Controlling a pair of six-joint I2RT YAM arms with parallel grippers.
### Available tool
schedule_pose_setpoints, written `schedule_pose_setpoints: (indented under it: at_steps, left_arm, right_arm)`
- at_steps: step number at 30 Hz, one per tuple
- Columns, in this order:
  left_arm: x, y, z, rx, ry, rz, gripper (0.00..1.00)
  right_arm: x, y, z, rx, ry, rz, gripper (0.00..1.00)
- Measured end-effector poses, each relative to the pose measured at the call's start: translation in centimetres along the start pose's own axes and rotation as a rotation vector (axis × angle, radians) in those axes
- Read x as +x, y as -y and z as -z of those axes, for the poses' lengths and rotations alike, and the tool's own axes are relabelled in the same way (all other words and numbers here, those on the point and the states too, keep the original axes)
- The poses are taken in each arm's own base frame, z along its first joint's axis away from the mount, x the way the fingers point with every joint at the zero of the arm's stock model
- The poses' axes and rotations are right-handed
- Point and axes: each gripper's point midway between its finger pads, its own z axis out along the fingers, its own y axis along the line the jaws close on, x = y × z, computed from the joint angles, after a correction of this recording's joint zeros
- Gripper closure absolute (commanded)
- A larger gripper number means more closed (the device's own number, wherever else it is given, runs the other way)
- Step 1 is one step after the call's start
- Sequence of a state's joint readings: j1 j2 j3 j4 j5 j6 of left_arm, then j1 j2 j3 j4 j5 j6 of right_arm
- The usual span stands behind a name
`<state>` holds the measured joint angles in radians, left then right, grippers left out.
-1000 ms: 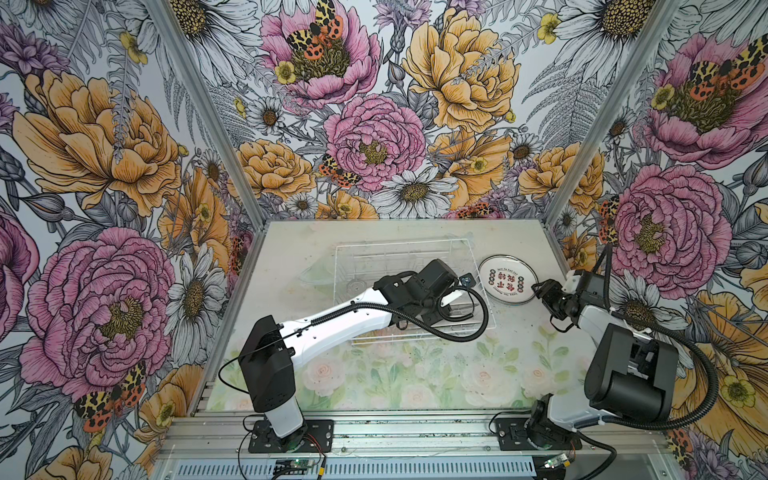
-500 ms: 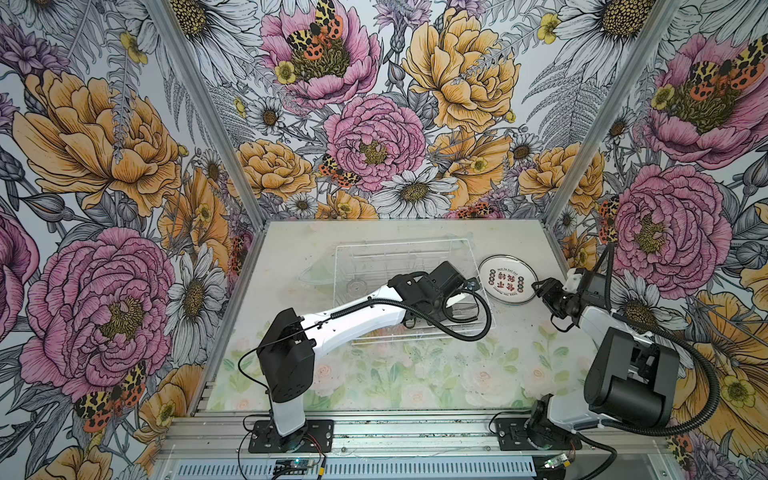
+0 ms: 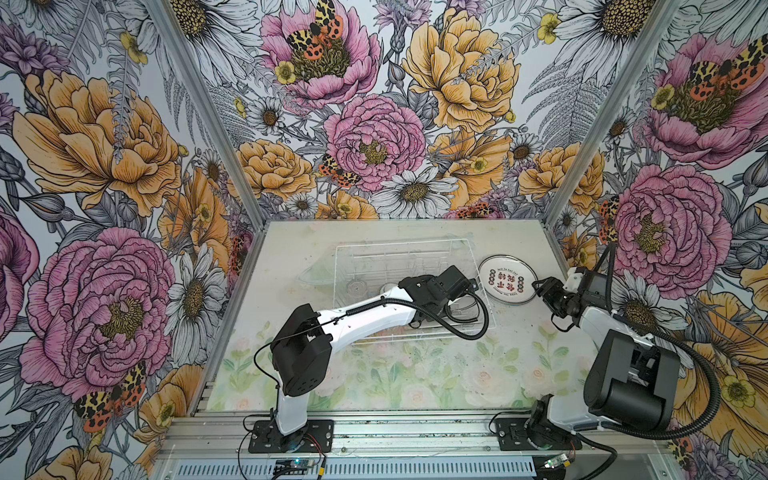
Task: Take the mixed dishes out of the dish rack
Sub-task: 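Open the right gripper over the stack while the left gripper reaches into the rack, then grasp and lift the white plate out of the rack with the left gripper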
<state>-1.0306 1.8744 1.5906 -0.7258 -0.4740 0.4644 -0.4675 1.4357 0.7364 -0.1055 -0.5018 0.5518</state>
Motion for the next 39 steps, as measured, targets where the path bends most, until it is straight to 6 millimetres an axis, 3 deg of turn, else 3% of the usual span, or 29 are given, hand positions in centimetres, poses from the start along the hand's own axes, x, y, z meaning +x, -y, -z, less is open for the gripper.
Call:
schedule_pose_setpoints:
  at_steps: [6, 17, 22, 30, 34, 39]
  left_arm:
    - [-0.3, 0.0, 0.2, -0.023, 0.002, -0.039, 0.97]
    - [-0.3, -0.9, 1.0, -0.031, 0.017, -0.018, 0.99]
    - [-0.9, -3.5, 4.1, -0.051, 0.091, 0.064, 0.99]
    - [-0.2, -10.4, 8.3, -0.080, 0.233, 0.326, 0.99]
    - [0.9, -13.0, 9.4, -0.011, 0.322, 0.500, 0.99]
    - [2.0, -15.2, 9.9, 0.120, 0.447, 0.721, 0.99]
  right_arm:
    - [0.0, 0.0, 0.0, 0.000, 0.000, 0.000, 0.41]
    - [-0.2, -0.7, 0.4, -0.021, 0.007, 0.009, 0.41]
    - [-0.3, -1.4, 0.9, -0.041, 0.016, 0.020, 0.41]
    - [-0.4, -2.9, 1.7, -0.087, 0.025, 0.042, 0.42]
    - [0.1, -4.8, 2.3, -0.140, 0.016, 0.075, 0.42]
    - [1.3, -8.7, 3.4, -0.252, -0.011, 0.161, 0.44]
